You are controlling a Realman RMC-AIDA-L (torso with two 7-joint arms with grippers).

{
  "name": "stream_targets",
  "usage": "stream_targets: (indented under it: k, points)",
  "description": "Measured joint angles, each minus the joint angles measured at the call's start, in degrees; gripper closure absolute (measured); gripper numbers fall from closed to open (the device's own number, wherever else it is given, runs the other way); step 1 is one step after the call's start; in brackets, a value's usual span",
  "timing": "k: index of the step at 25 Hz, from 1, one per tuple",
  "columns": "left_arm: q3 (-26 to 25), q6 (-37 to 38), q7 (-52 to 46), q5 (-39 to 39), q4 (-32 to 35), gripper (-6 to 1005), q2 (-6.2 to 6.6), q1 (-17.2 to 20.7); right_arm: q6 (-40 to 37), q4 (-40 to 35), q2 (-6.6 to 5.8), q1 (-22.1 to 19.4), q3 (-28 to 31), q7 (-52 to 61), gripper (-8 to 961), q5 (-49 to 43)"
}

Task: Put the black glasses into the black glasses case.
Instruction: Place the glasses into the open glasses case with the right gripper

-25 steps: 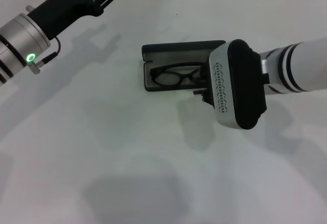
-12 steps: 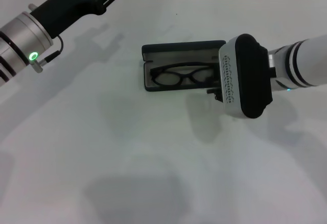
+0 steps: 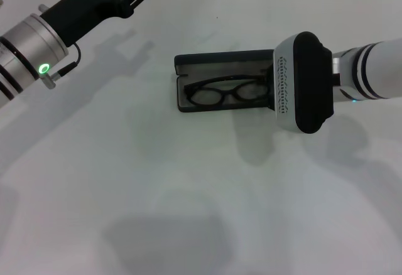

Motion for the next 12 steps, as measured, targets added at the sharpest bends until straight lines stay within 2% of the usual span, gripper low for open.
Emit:
stream_targets:
  k: [7,12]
  points:
    - [0.0,-0.1,0.0,0.0,0.0,447,-0.11,0.0,1.9,0.8,0.00,0.1,0.0,0.0,738,0.0]
    - [0.0,-0.1,0.0,0.0,0.0,447,-0.05,0.0,-1.3,-1.9,-0.06,-0.4,-0.3,-0.1,738,0.6]
